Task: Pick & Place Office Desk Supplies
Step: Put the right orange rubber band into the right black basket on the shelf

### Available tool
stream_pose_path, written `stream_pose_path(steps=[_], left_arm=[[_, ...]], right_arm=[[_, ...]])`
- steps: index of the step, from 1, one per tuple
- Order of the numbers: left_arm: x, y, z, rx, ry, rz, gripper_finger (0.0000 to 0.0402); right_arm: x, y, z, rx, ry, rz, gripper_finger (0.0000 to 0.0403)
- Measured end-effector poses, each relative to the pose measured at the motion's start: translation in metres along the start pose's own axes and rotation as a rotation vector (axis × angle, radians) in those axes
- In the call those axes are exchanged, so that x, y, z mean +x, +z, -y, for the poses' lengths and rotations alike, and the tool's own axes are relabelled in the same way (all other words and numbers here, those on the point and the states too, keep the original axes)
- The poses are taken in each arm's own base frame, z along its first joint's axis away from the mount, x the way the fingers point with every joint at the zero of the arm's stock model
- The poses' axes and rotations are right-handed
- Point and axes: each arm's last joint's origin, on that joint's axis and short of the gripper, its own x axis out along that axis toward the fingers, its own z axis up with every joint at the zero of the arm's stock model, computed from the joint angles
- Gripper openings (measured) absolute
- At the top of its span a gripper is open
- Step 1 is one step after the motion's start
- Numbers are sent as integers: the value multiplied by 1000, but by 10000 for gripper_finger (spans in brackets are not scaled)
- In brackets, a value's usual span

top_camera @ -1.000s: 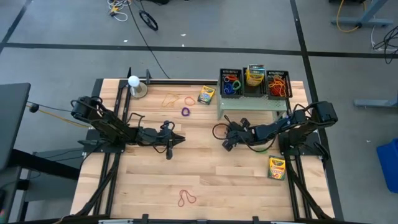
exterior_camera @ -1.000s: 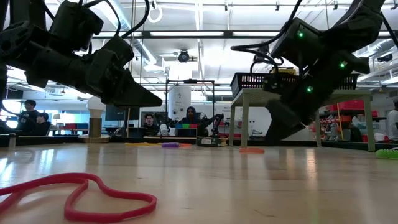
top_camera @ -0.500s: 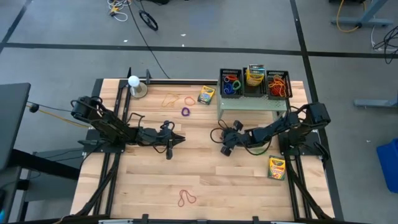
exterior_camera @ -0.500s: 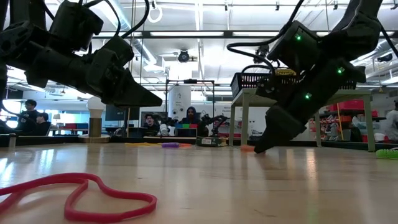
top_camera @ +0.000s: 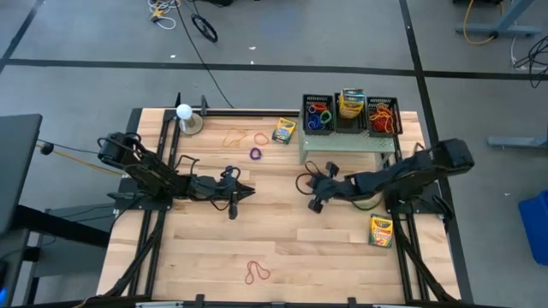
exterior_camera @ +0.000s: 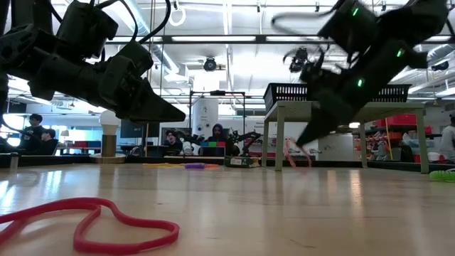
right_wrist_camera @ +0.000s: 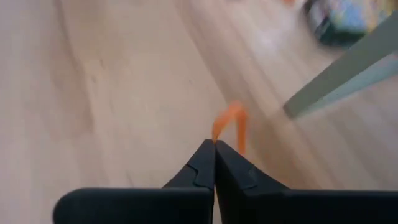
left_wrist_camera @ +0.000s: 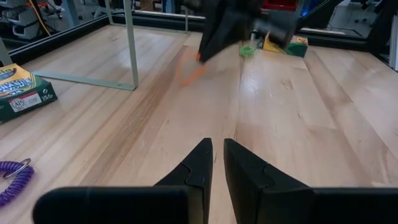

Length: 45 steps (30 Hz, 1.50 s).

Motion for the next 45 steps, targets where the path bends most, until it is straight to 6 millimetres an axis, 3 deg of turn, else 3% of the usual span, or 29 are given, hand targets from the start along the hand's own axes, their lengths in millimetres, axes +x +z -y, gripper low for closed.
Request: stream_pose_path(steps=[5,12,18,23,26,34,45], left_arm=[[0,0,0,0,0,0,48],[0,0,0,-1,-1,4,48],[0,0,0,-1,0,4,48],[0,0,0,-2,-1,4,48],[0,0,0,-2,-1,4,48],[0,0,0,-2,-1,4,48],[0,0,0,-2,-1,4,48]], right_arm=[[-42,23,2,16,30,95,3],[-122,63,11,-2,-83,105,2],[-179,95,34,17,-241,53,1],[-207,109,61,79,-366,7,1],[-213,109,77,111,-451,-49,1],[-204,107,117,143,-658,-212,0],[-191,107,161,195,-878,-296,0]])
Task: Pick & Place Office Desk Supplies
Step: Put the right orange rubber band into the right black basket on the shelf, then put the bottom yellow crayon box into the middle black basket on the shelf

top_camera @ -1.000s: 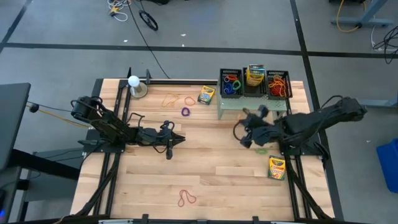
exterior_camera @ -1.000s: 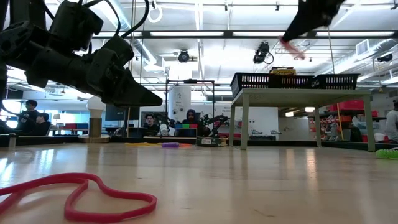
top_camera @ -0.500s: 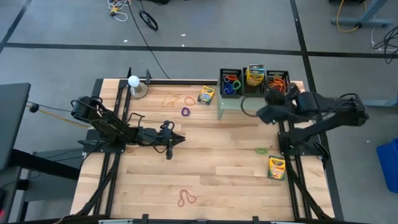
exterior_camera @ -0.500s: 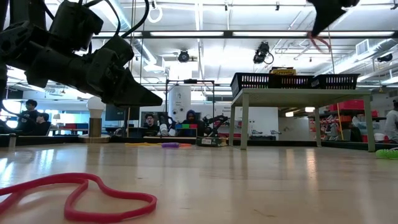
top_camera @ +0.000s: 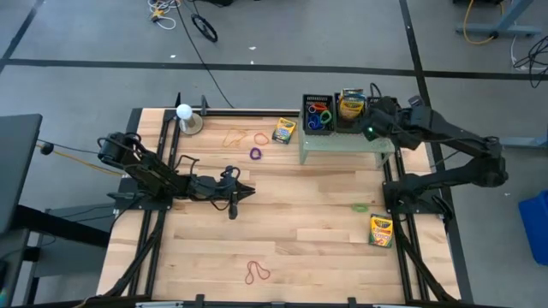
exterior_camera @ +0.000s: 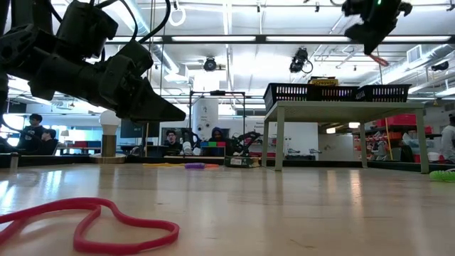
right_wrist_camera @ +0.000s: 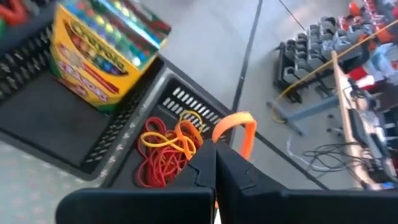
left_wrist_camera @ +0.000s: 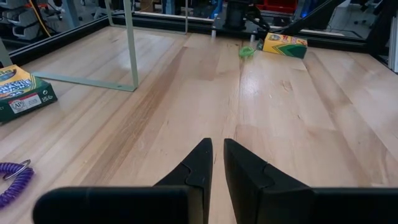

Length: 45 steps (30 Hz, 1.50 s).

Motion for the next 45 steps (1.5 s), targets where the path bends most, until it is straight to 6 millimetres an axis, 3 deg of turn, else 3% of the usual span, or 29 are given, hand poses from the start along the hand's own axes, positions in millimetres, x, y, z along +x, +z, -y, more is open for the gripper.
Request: stream_pose_path(steps=[6,10,16,20,25,29,32,35,39,41,45], left_arm=[[0,0,0,0,0,0,48],[0,0,0,0,0,0,48],[0,0,0,0,0,0,48],[0,0,0,0,0,0,48],[0,0,0,0,0,0,48],[0,0,0,0,0,0,48],[0,0,0,0,0,0,48],[0,0,0,0,0,0,48],[0,0,0,0,0,0,48],[0,0,0,0,0,0,48],[0,0,0,0,0,0,48]], right_arm=[[40,-10,-20,-110,-48,-69,0],[63,-18,-22,-143,-73,-140,0],[78,-23,-17,-113,-91,-207,6],[80,-22,-15,-72,-115,-199,43],[79,-22,-15,-76,-134,-193,120],[68,-22,-10,-67,-119,-154,167],[49,-22,-1,-40,-85,-83,172],[24,-26,11,-34,36,-62,139],[-4,-44,18,-54,236,-100,47],[-13,-53,12,-77,356,-131,13],[-26,-70,-16,-169,541,-178,8]])
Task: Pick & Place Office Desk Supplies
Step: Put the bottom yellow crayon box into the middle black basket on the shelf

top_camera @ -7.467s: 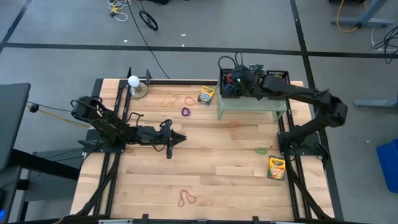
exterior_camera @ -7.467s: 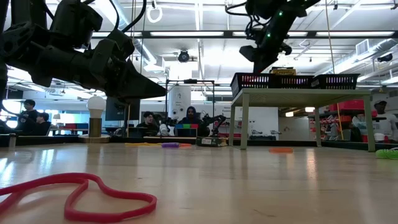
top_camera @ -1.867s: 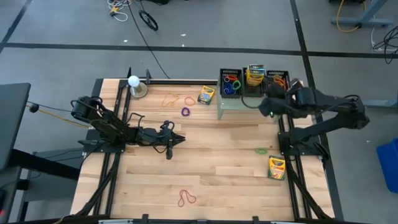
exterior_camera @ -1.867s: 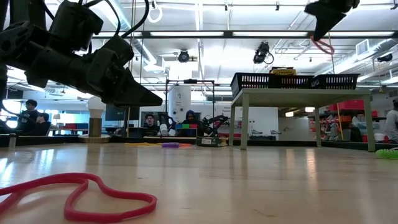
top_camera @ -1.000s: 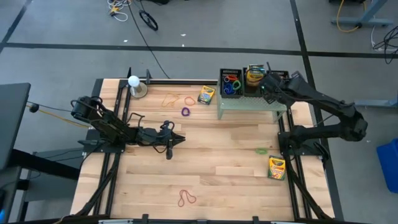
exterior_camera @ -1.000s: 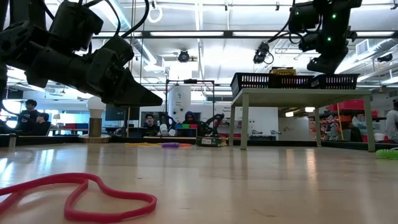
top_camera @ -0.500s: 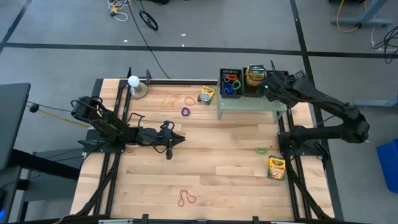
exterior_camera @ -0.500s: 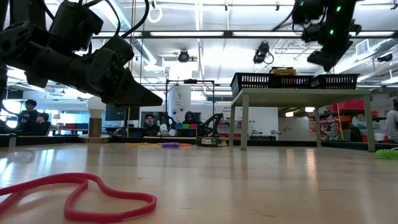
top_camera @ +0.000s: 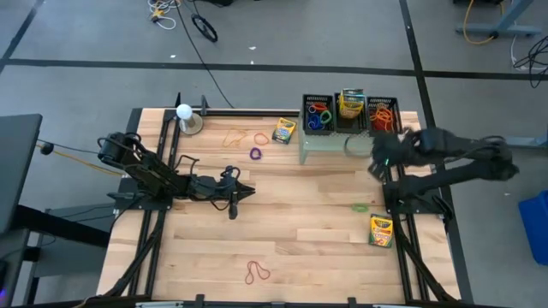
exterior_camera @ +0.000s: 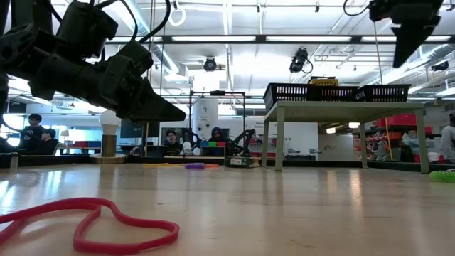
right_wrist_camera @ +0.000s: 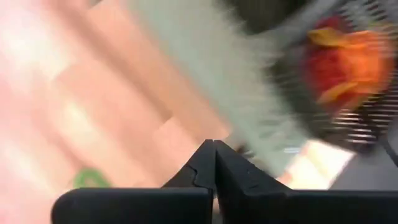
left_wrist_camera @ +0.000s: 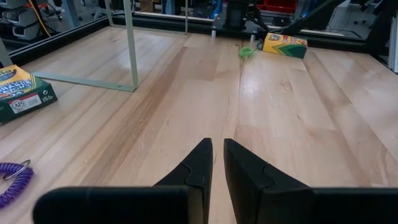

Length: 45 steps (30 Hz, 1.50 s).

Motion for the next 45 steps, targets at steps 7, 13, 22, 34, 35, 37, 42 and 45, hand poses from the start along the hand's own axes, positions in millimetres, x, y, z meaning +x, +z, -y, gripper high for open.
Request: stream_pose_path(steps=[7,13,22,34,35,37,42,45], left_arm=[[0,0,0,-1,-1,2,48],[0,0,0,-1,-1,2,48],[0,0,0,-1,0,2,48],[0,0,0,-1,0,3,48],[0,0,0,-1,0,2,48],[0,0,0,-1,0,2,48],[0,0,0,-1,0,3,48],[0,0,0,-1,0,2,48]], right_arm=[[20,-32,-69,-170,19,-169,4],[19,-74,-122,-208,-15,-247,2],[33,-139,-178,-135,-141,-322,2],[64,-163,-212,-140,-199,-371,2],[65,-163,-214,-140,-180,-363,2],[66,-164,-218,-139,-137,-358,2],[66,-164,-222,-158,-87,-334,2],[62,-161,-227,-175,-50,-296,2]])
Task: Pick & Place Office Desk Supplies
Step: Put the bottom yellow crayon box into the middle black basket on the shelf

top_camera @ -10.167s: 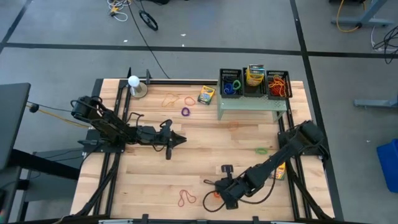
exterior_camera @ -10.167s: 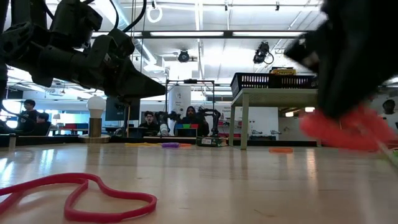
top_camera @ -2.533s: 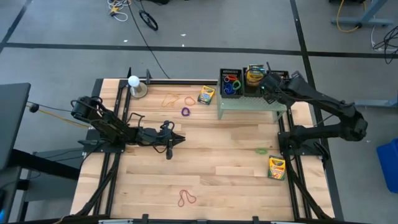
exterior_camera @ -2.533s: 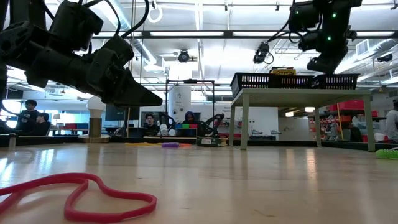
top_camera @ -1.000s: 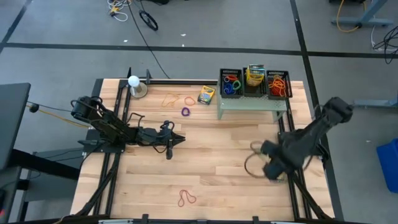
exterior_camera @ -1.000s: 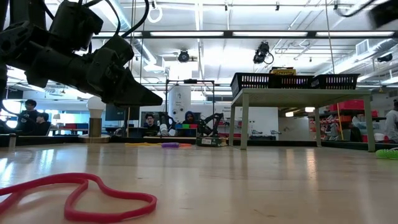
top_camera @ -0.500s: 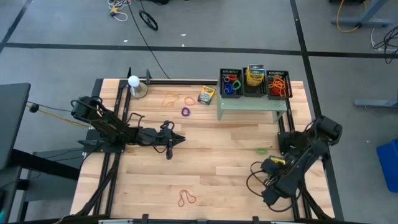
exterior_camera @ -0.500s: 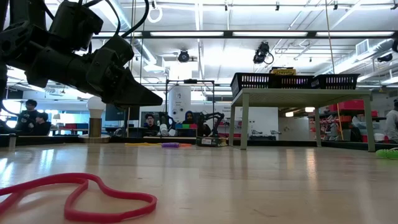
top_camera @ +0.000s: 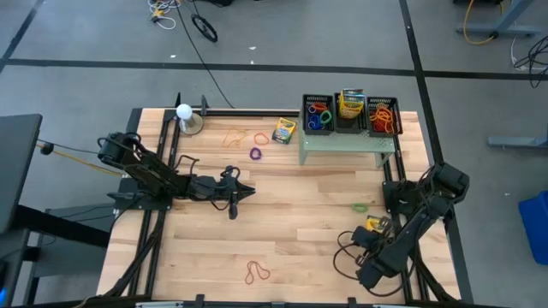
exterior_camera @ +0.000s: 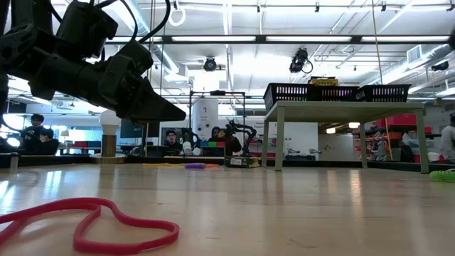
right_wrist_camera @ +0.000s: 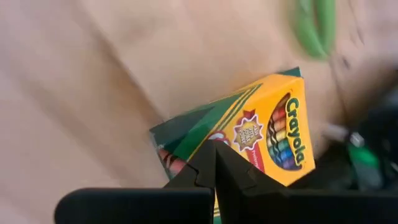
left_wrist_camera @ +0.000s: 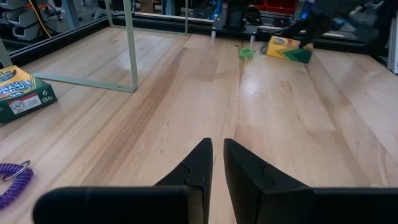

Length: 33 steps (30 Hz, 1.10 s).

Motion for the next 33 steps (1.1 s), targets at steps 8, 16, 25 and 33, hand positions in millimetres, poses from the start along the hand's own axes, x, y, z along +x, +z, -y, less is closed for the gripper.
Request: stream_pose_path(steps=[8,16,25,33], left_arm=[[0,0,0,0,0,0,48],[0,0,0,0,0,0,48],[0,0,0,0,0,0,48],[0,0,0,0,0,1,48]], right_arm=[[-38,12,-16,-74,118,183,2],[-34,2,10,-2,-120,-93,2],[18,-6,15,-2,-105,-212,2],[10,2,-2,-5,49,-23,2]])
